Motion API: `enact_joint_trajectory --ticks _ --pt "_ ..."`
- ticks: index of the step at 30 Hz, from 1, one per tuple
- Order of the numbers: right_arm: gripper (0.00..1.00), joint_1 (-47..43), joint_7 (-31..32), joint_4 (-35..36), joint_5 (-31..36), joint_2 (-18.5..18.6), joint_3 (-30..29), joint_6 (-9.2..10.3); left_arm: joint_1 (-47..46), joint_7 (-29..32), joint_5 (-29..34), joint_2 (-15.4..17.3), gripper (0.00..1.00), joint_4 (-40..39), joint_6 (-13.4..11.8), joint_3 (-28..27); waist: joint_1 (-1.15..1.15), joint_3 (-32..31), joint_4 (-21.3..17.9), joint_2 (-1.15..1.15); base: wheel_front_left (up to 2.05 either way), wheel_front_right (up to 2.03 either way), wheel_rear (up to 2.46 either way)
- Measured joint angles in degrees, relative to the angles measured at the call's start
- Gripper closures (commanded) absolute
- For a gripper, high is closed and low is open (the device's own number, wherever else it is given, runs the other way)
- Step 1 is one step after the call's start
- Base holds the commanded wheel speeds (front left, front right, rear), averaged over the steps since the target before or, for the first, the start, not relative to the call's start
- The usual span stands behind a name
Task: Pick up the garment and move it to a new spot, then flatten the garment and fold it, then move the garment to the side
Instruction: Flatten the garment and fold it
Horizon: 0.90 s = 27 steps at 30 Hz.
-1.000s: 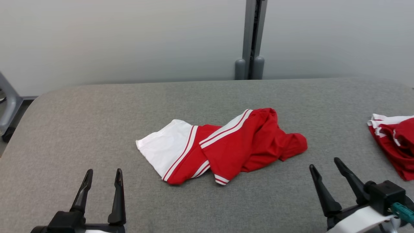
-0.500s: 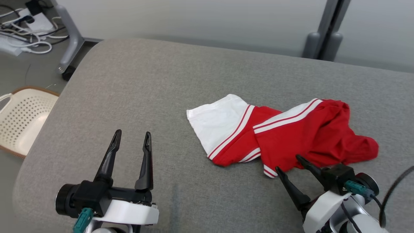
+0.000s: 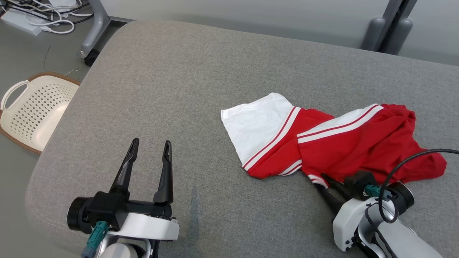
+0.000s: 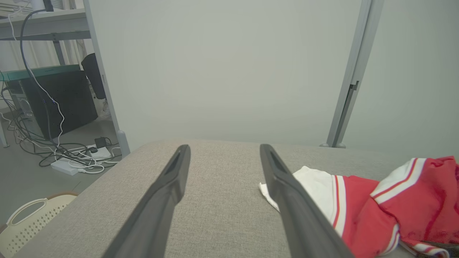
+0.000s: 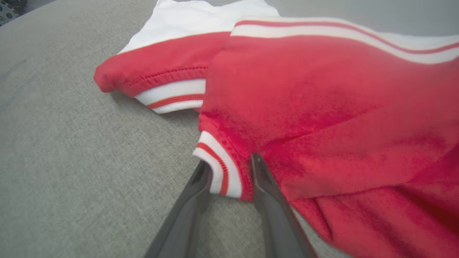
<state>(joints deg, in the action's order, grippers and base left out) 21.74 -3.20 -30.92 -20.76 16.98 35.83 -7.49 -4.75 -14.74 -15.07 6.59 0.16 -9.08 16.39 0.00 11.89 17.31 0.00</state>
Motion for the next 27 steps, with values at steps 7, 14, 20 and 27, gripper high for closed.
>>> enact_joint_trajectory --ticks 7,14,20,27 --pt "1.00 0.99 -4.71 2.23 -1.62 -0.89 -0.11 0.01 0.05 -0.20 0.00 0.23 0.00 0.54 -0.01 -1.59 0.00 -0.61 -1.65 0.00 0.00 0.00 0.00" --pt "1.00 3.40 -6.97 14.56 -2.49 -2.45 -1.72 -0.01 1.10 -0.35 0.05 0.94 0.00 0.07 -0.07 -3.19 0.00 -1.52 -5.28 0.00 0.00 0.00 0.00" --pt "1.00 3.86 -8.11 22.40 -3.80 -4.69 -11.51 0.00 2.01 -0.38 0.81 1.40 0.00 -0.65 -0.25 -3.55 0.00 -2.06 -9.52 0.00 0.00 0.00 0.00" --pt "1.00 -6.56 -8.37 24.03 -4.43 -5.82 -28.88 0.00 1.92 -0.07 1.47 1.94 0.00 -1.48 -0.68 -3.41 0.00 -1.48 -14.52 0.00 0.00 0.00 0.00"
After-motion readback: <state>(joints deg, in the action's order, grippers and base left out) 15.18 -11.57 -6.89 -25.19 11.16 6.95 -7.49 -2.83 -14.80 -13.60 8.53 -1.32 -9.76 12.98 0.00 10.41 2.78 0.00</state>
